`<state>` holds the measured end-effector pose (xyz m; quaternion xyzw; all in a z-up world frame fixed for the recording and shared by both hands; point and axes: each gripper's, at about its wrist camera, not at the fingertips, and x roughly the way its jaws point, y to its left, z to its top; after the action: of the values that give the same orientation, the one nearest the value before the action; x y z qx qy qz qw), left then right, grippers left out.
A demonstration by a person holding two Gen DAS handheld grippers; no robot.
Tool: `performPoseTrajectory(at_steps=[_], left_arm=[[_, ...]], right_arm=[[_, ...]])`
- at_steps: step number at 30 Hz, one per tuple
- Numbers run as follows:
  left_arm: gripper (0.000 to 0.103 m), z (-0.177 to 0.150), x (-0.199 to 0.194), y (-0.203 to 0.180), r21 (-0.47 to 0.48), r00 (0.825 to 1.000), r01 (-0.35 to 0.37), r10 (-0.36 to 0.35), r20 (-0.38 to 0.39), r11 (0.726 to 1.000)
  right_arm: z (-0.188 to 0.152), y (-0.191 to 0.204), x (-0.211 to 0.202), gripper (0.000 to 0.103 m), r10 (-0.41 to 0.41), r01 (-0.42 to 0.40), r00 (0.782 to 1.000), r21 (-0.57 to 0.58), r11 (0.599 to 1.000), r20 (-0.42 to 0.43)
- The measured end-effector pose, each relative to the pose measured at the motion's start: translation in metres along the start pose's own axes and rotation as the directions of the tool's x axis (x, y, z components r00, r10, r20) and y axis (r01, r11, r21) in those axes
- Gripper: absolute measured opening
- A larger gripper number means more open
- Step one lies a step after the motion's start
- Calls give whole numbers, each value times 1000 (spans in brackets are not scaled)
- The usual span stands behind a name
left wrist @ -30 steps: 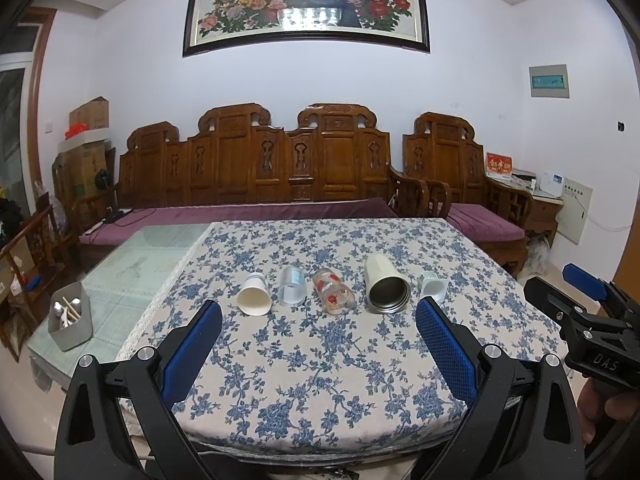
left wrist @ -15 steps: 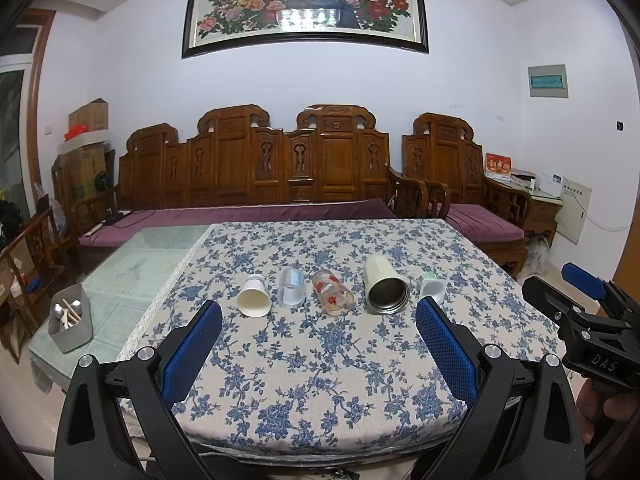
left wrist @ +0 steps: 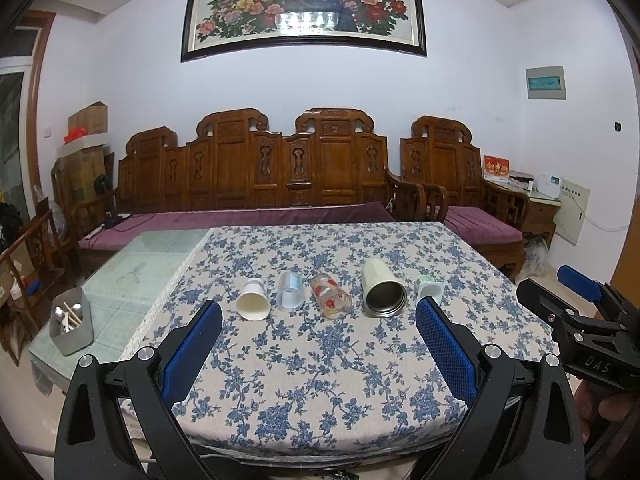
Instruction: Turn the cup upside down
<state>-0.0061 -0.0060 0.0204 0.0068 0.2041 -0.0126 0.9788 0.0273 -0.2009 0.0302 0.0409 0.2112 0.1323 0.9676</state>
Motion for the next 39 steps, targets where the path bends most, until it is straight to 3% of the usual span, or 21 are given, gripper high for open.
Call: performPoseTrajectory(at_steps=[21, 28, 39], left_arm=[[94, -4, -1, -1, 7, 1000, 6, -6, -13, 1000], [94, -9, 20, 5, 15, 997, 15, -13, -74, 1000], [94, 1, 81, 27, 48, 981, 5, 4, -194, 999]], right_arm=[[0, 6, 2, 101, 4, -3, 1000, 2, 1000, -12], [-11, 1, 20, 101, 22, -21, 999, 8, 1000, -40], [-15, -3, 84, 100, 91, -90, 986, 16, 996, -136]])
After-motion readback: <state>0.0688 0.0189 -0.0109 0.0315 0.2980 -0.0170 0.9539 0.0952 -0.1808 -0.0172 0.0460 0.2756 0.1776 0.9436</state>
